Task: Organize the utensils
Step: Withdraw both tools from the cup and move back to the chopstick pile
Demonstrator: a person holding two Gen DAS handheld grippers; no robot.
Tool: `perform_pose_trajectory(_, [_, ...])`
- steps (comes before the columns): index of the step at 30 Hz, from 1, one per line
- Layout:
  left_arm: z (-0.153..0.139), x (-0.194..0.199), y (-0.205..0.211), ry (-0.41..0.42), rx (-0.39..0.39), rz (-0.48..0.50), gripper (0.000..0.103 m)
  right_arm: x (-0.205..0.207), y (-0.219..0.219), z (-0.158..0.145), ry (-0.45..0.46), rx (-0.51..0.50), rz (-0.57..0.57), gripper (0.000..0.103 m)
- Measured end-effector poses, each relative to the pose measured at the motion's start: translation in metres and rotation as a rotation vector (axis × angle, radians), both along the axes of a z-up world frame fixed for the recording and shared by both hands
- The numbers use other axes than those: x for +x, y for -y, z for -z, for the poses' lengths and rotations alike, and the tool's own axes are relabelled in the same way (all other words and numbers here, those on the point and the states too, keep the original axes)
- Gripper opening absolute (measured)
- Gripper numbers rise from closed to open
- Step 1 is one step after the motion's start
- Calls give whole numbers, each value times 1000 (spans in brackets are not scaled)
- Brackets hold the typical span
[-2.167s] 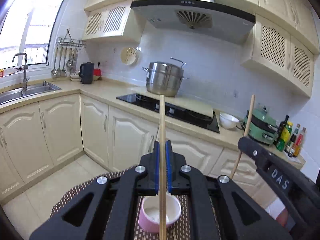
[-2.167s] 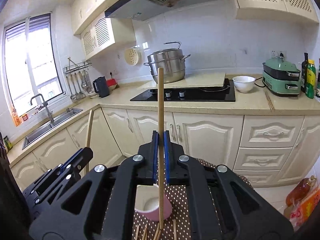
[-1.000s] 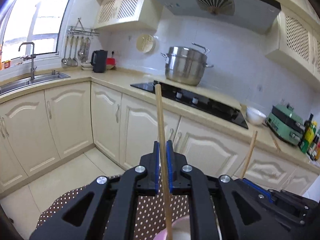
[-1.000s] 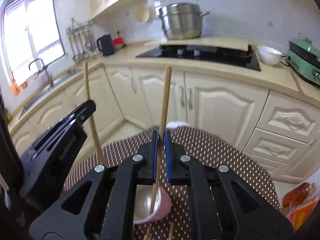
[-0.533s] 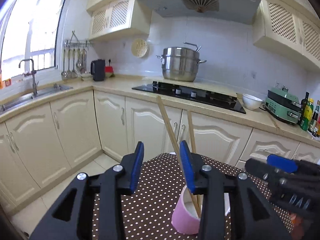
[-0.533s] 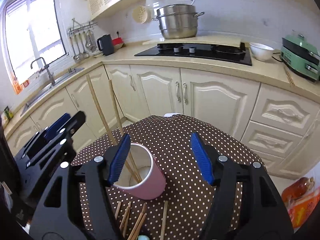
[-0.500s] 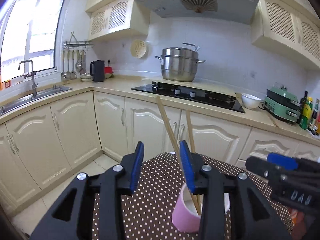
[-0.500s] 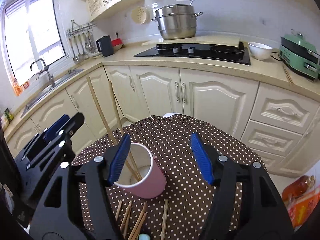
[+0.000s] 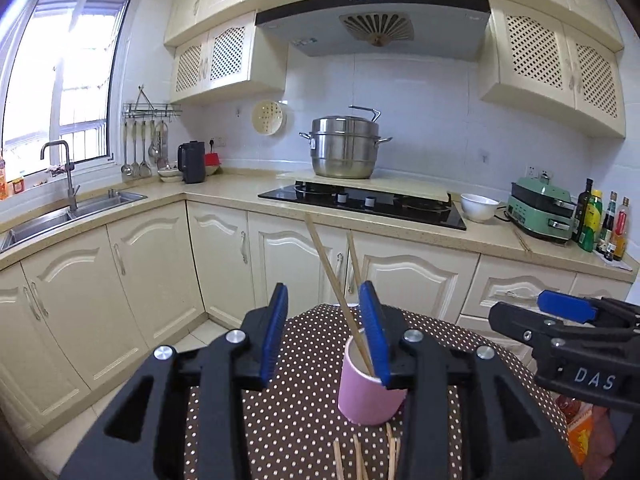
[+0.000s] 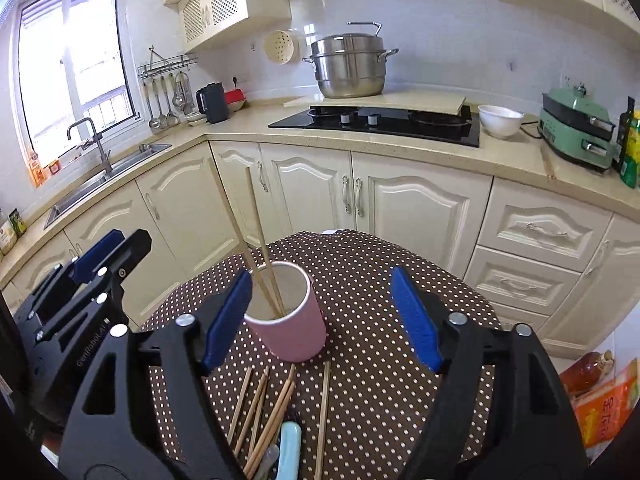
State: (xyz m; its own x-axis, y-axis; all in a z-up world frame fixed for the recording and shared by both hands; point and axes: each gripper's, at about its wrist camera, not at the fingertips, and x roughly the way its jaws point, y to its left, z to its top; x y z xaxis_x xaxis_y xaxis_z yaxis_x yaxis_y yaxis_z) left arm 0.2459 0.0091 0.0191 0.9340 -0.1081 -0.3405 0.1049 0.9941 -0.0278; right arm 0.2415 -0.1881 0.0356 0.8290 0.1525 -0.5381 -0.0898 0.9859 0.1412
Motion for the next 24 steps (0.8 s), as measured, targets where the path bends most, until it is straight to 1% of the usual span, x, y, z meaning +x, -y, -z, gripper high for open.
perform_pose_trajectory(5, [-1, -26, -3, 12, 19, -5, 50, -24, -2, -2, -2, -12, -6, 83])
perform_pose_trajectory(7, [0, -36, -6, 18, 13, -17, 50, -35, -2, 0, -4, -15, -6, 84])
perform_pose_trajectory(9, [2, -46, -9, 13, 12, -15, 50, -42, -2, 2, -10, -21, -3, 88])
perform_pose_trajectory(12, [8, -58, -12, -2, 13, -15, 54, -51, -2, 11, -38, -26, 11, 89])
perform_pose_trajectory(18, [28, -70, -21, -49, 19, -46, 54, -57, -3, 41, -128, -42, 31, 89])
perform_pose_trajectory(24, [55, -68, -30, -119, 22, -46, 54, -52, -4, 80, -218, -75, 48, 89])
